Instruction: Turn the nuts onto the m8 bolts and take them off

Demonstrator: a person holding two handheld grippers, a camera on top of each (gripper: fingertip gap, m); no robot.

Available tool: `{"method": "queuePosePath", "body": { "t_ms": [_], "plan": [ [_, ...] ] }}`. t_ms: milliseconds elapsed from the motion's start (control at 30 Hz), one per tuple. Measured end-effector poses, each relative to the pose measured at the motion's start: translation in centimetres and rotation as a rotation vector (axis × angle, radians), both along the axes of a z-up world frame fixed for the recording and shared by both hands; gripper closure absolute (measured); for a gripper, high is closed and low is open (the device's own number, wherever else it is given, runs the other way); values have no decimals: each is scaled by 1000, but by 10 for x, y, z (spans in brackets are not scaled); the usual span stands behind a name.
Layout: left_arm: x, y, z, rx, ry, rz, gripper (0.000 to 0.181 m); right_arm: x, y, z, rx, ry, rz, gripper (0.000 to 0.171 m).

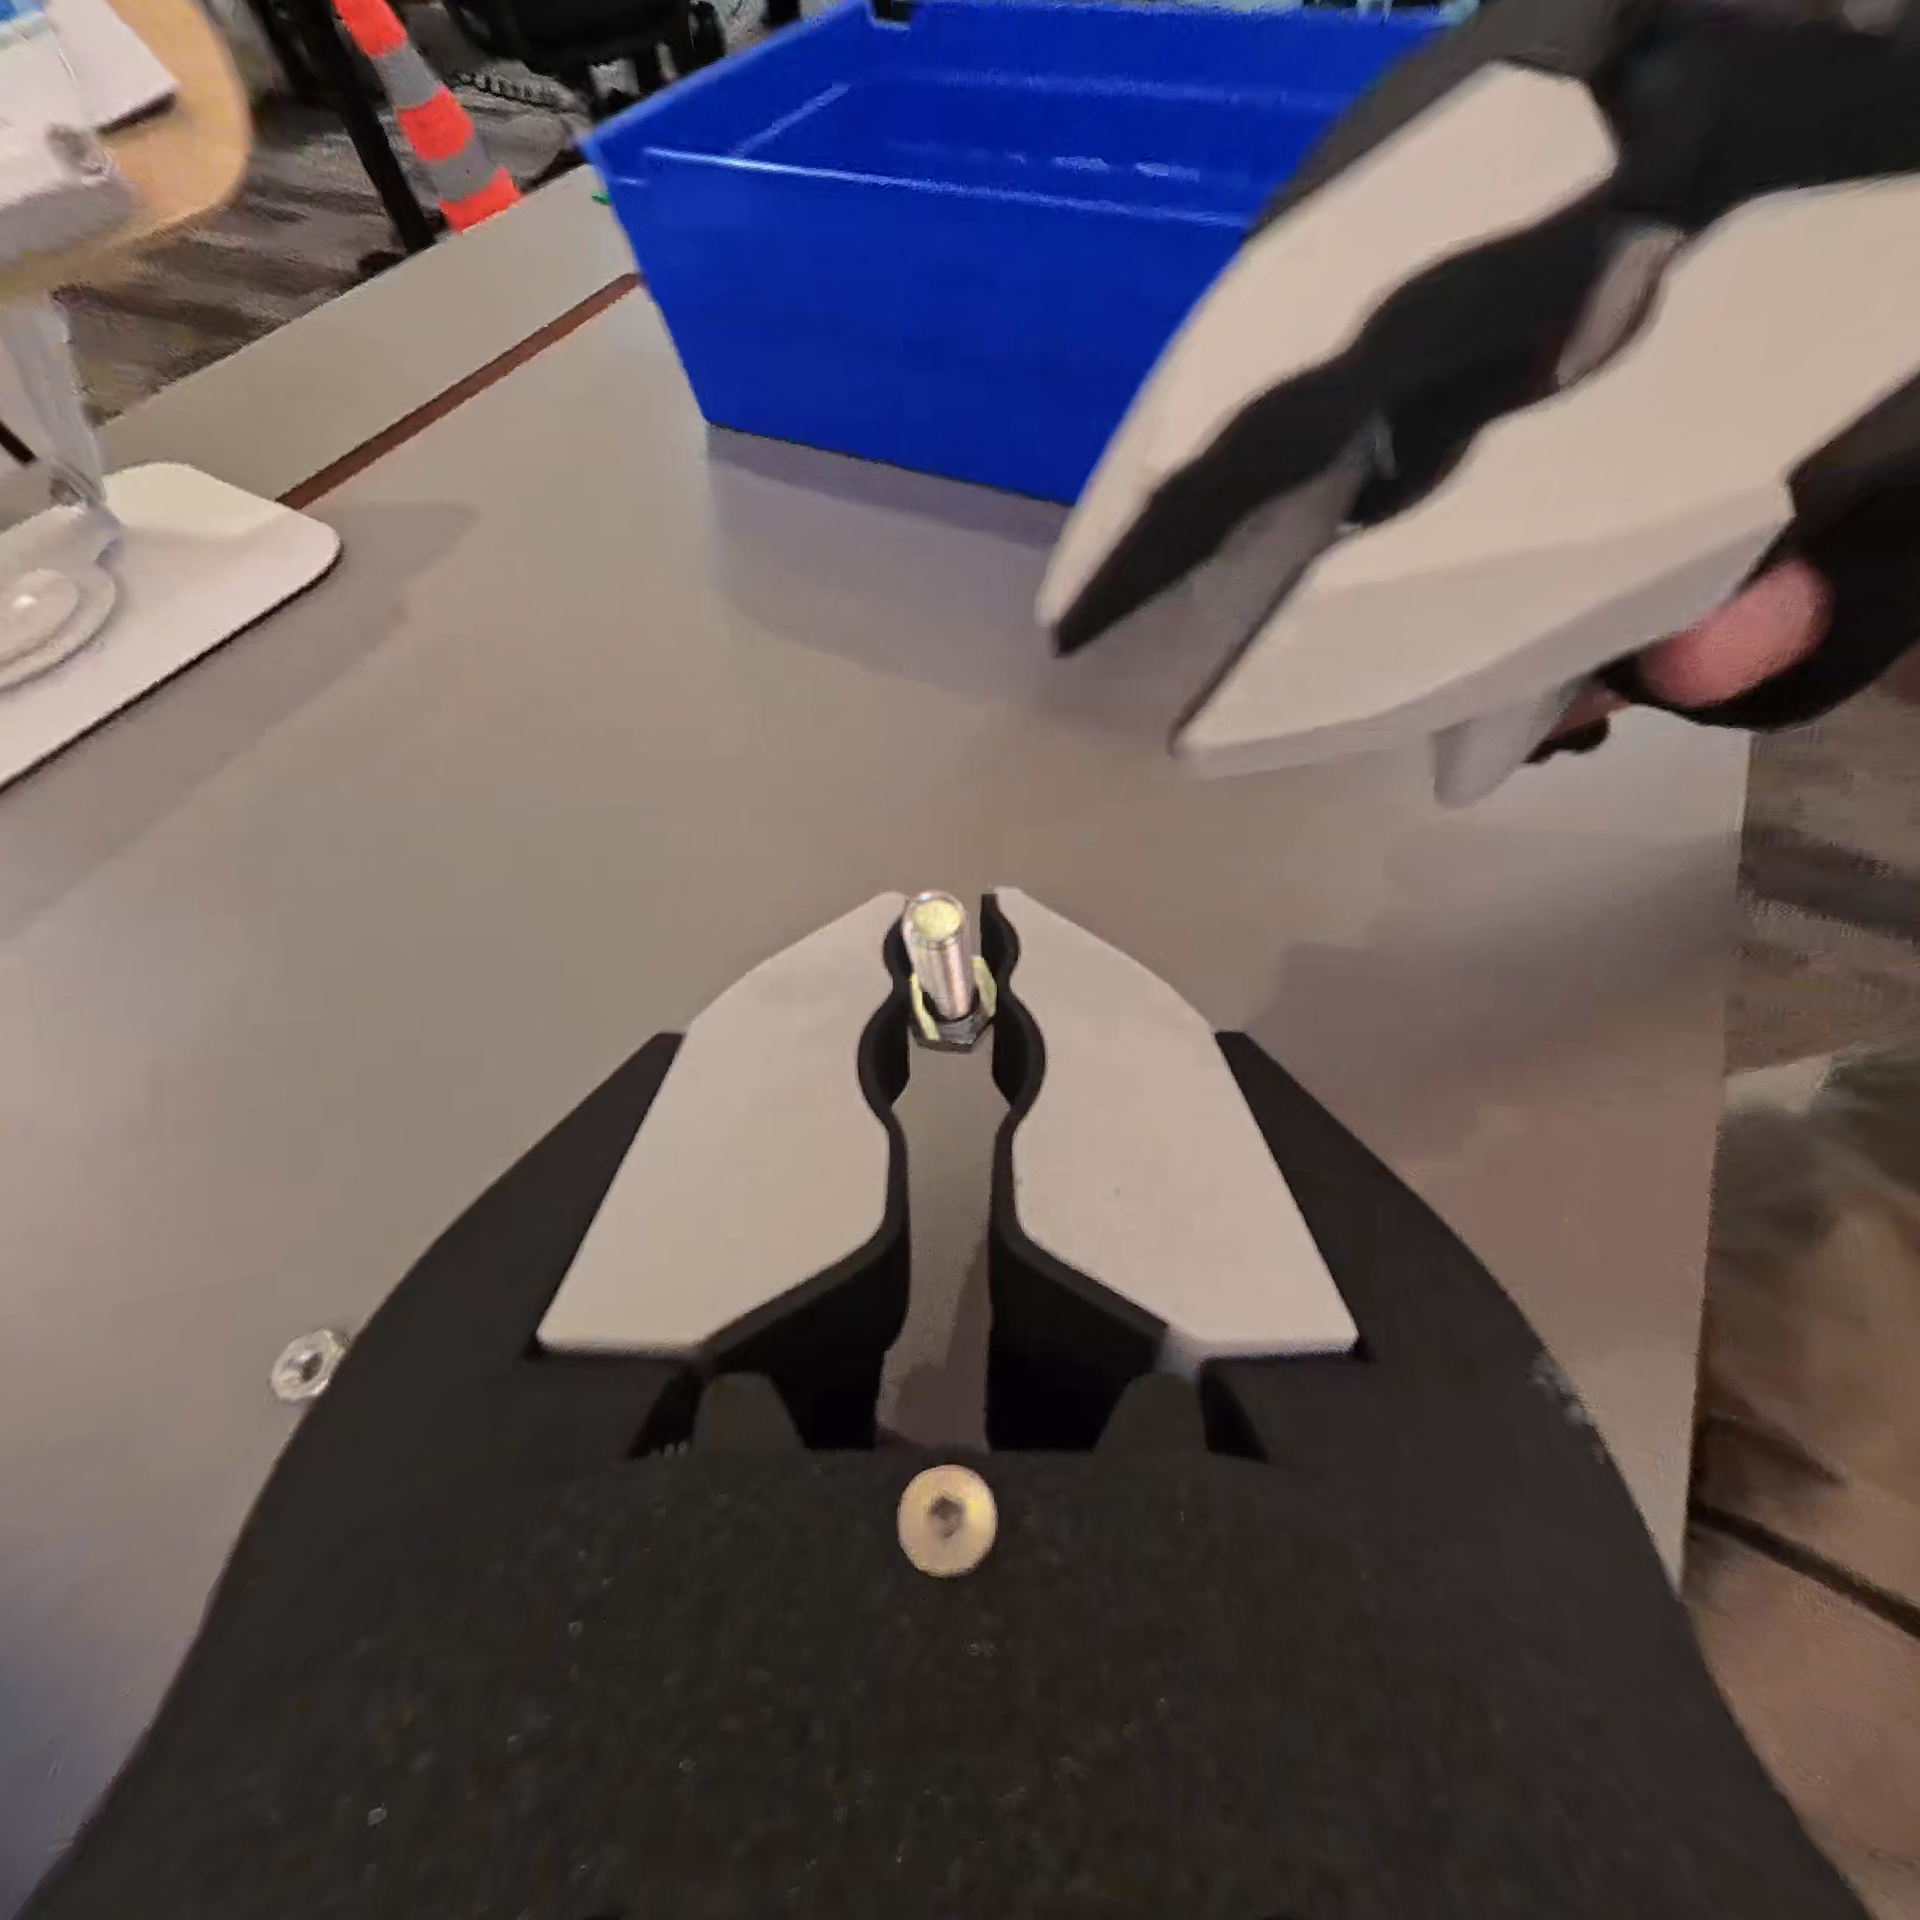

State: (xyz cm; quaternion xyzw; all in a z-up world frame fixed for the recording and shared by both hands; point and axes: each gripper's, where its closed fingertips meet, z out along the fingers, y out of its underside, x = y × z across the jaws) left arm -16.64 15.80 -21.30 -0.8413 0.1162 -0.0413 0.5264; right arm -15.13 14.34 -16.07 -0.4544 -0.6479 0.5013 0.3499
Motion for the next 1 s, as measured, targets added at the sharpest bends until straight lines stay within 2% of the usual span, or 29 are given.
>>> {"method": "queuePosePath", "body": {
  "t_ms": [200, 300, 433, 500, 633, 833, 1000],
  "plan": [
    [25, 1, -3, -46, 75, -38, 171, -1, -16, -14, 69, -50, 30, 146],
    [29, 1, 0, -42, 118, -34, 170, 0, -18, -12, 121, -25, 37, 163],
    [29, 0, 6, -6, 136, -19, 170, 3, -20, -6, 134, 15, 49, 164],
    [30, -2, 13, 34, 130, -19, 169, 4, -20, 0, 58, 37, 71, 164],
    [28, -12, 25, 121, 77, -33, 153, 13, -7, 22, -194, 100, 121, 164],
    [41, -28, 53, 285, -162, -149, 134, 27, 5, 56, -589, 202, 259, 164],
    [46, -25, 50, 254, -154, -167, 130, 24, -12, 48, -575, 172, 295, 164]
  ]
}}
